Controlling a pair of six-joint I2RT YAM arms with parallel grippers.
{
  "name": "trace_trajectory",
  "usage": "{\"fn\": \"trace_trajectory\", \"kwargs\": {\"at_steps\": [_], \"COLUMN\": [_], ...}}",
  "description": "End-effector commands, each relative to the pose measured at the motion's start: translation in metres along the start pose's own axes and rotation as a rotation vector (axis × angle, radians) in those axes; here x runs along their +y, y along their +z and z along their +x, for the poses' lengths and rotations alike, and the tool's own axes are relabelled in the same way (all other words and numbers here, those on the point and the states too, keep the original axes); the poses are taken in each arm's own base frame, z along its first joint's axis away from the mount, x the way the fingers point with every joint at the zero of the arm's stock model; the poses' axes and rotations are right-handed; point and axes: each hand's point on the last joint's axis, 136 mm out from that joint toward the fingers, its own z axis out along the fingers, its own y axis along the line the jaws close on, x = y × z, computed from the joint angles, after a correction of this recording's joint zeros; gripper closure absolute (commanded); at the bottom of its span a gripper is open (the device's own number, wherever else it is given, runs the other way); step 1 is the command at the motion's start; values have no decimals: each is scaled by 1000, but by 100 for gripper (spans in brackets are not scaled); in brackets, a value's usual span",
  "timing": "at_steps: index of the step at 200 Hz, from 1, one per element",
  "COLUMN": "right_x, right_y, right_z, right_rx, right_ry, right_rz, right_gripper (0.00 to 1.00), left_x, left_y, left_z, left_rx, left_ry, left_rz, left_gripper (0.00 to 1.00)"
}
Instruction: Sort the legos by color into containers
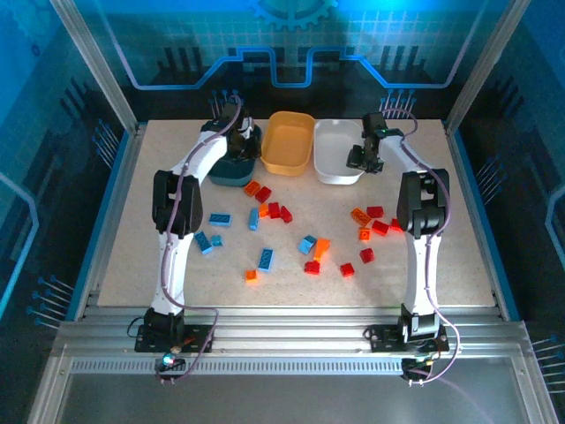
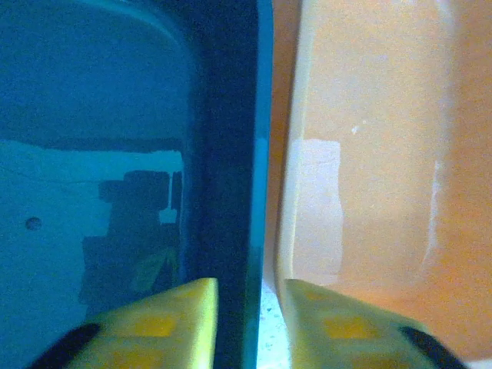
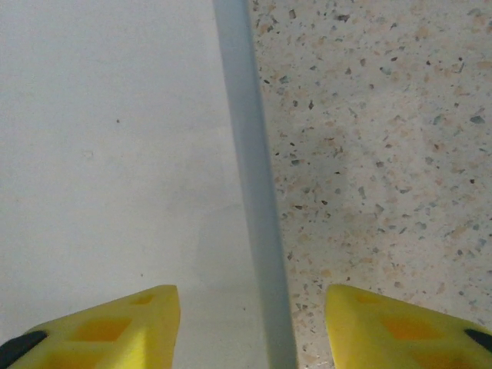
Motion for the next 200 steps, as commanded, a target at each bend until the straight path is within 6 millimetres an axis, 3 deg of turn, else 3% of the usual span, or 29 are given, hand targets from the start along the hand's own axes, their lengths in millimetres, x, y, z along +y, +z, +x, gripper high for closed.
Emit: {"fn": "trace_trajectory", "kwargs": {"at_steps": [1, 31, 58, 91, 101, 155, 200], "right_x": [9, 35, 77, 121, 125, 145, 139], "right_y": [-48, -64, -62, -48, -29, 8, 10], "right_z": [-10, -8, -4, -3, 2, 12, 15], "right_rx": [-71, -105, -106, -80, -48, -10, -33], "right_ry": [-19, -64, -103, -110, -92, -90, -131], "right_rz": [8, 3, -53, -105, -106, -110, -13], "right_gripper": [39, 34, 31, 29, 28, 23, 32], "left_x": [-6, -9, -15, -8, -5, 10, 20], "left_y": [-21, -42, -69, -86, -90, -113, -113], "left_z": [-8, -18, -25, -6, 2, 42, 49], "left_rx": [-7, -44, -80, -75, -82, -101, -106], "left_ry": [-29, -43, -36, -84, -96, -141, -157], "left_rz": [27, 54, 77, 89, 93, 108, 100], "left_gripper": [63, 56, 52, 52, 52, 51, 51]}}
